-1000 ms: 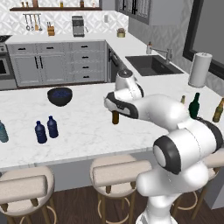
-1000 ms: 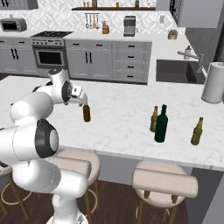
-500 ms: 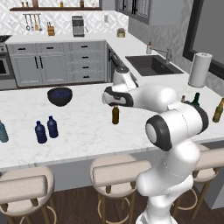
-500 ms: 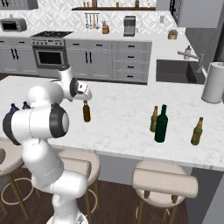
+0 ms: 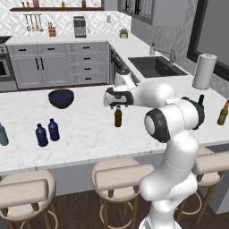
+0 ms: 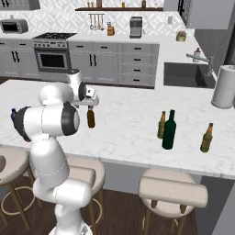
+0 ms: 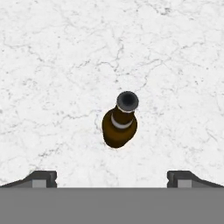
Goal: Move the plastic bottles in the middle to the plastics group, and the glass bottles in the middle to the glass group.
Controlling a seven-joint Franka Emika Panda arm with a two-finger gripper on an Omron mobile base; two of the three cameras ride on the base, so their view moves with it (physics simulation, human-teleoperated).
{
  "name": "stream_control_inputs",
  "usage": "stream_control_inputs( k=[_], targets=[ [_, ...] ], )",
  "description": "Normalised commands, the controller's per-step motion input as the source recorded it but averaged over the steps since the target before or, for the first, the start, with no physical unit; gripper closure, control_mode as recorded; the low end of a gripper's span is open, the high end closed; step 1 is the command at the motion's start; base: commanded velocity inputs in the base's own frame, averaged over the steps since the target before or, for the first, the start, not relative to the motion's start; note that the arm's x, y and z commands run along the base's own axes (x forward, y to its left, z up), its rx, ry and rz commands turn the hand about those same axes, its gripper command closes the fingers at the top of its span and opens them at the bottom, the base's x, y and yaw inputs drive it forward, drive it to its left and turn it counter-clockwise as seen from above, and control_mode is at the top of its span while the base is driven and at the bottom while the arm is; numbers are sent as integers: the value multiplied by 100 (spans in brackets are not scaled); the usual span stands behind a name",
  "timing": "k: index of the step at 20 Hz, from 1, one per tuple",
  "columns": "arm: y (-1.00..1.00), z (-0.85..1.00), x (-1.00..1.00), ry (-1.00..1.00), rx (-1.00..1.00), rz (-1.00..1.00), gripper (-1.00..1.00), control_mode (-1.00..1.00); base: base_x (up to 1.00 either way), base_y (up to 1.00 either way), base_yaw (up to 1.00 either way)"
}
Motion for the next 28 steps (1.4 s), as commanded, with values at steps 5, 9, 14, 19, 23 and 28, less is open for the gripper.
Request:
stream_control_inputs(
  k=[5,9,14,19,23,28],
  targets=[
    [-10,-29,18,0,0,0,-100,-100,0,0,0],
    [-9,-14,1,0,0,0,-100,-100,0,0,0],
    [0,-18,0,0,0,0,-100,-100,0,0,0],
    [0,-23,2,-1,0,0,-100,-100,0,0,0],
    [0,-16,9,-4,0,0,-100,-100,0,0,0],
    [0,-9,14,-7,0,0,-100,-100,0,0,0]
  ],
)
